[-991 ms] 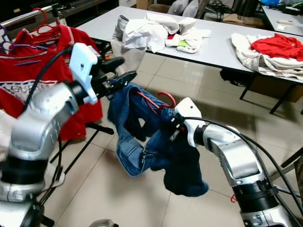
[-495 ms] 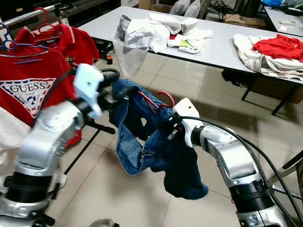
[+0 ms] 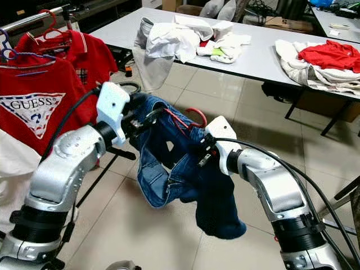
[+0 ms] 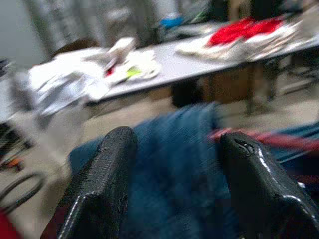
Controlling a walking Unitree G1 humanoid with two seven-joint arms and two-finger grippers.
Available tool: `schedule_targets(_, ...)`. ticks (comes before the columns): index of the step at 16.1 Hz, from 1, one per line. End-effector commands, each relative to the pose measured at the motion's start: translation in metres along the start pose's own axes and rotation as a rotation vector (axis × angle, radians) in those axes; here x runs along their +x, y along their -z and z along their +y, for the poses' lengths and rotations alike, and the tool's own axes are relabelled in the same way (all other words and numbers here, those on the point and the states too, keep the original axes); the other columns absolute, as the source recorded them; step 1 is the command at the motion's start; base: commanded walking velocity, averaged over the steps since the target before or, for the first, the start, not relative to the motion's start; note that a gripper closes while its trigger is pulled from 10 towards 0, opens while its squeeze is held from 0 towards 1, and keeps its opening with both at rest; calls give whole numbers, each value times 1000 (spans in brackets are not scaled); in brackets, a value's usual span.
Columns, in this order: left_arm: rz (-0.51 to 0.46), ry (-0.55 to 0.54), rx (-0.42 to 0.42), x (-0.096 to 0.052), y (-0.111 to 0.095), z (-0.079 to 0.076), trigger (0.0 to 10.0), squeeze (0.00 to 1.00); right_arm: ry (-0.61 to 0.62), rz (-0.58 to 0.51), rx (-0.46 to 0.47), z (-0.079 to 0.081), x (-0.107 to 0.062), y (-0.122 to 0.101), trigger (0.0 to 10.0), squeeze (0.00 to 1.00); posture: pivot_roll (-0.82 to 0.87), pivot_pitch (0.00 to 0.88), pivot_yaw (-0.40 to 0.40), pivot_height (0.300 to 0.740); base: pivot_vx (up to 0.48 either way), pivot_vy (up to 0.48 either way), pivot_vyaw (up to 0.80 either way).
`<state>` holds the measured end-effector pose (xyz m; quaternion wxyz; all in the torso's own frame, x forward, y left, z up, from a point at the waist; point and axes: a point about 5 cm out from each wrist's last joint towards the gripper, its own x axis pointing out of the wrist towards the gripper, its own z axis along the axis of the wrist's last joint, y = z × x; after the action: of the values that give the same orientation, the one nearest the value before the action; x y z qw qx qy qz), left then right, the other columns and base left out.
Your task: Hang hanger
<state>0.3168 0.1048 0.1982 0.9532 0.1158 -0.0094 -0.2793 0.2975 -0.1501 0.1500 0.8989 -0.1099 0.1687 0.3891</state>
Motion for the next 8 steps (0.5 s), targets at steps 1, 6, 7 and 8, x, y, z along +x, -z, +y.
schedule_targets(1,2,-39,29,2,-1,4,10000,0,-6,-59,-36,1,-1,-17,0,0,68,0,-6,740,0,0,0)
schedule_targets(6,-29,-8,16,5,-4,-1,0,0,-15,-66,-40,2,0,-19,0,0,67,0,-4,740,0,0,0)
schedule_targets(7,-29,-8,17,5,-3,-1,0,0,-17,-67,-40,2,0,-19,0,0,66,0,-3,740,0,0,0)
schedule_targets(8,-31,-10,13,5,-3,0,0,0,-20,-68,-40,3,0,-19,0,0,66,0,-3,740,0,0,0)
